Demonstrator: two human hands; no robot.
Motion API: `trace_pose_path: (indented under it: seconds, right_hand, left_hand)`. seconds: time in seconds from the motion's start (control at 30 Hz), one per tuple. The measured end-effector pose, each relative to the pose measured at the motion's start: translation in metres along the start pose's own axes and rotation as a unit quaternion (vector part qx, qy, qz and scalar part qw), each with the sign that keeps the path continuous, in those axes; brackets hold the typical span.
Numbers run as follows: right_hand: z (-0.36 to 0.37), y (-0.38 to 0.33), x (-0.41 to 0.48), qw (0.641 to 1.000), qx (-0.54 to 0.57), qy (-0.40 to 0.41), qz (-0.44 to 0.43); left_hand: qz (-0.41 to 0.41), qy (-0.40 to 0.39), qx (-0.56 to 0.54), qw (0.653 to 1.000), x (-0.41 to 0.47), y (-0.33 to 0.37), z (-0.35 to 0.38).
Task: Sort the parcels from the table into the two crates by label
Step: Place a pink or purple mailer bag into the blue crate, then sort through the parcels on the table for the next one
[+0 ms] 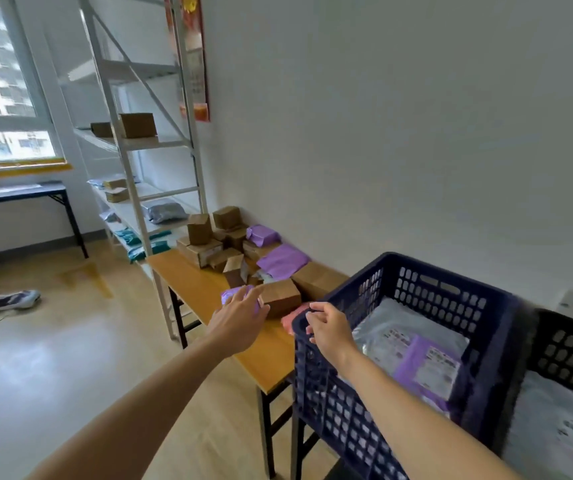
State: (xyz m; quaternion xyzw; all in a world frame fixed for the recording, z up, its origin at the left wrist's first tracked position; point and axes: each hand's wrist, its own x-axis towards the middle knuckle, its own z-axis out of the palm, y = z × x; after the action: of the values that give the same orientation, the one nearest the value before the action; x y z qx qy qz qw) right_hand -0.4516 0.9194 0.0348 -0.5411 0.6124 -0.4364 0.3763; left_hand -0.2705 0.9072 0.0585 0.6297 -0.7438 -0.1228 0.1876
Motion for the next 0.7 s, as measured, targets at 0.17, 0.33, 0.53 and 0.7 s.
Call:
trace_pose_path:
  seconds: [0.17,0.33,0.53,0.7]
  right_hand:
    - [0.079,0.001,0.016,1.0,-0.018,-0.012,0.017]
    - [0.13,0.014,0.027,0.998,-0.036,-0.027,0.04]
    - [0.172,0.046,0.046,0.993,-0.05,-0.04,0.097]
    - [0.213,0.066,0.086,0.989,-0.045,-0.044,0.135]
  left_hand:
    - [-0.031,-0.028,-0.011,0.999,0.012,-0.082,0.003]
    - [-0.05,-0.045,-0.056,0.996,0.017,-0.134,0.016]
    - [-0.049,-0.062,-0.093,0.993,0.03,-0.181,0.039]
    - [-0.057,-0.082,-0.098,0.99,0.061,-0.228,0.047]
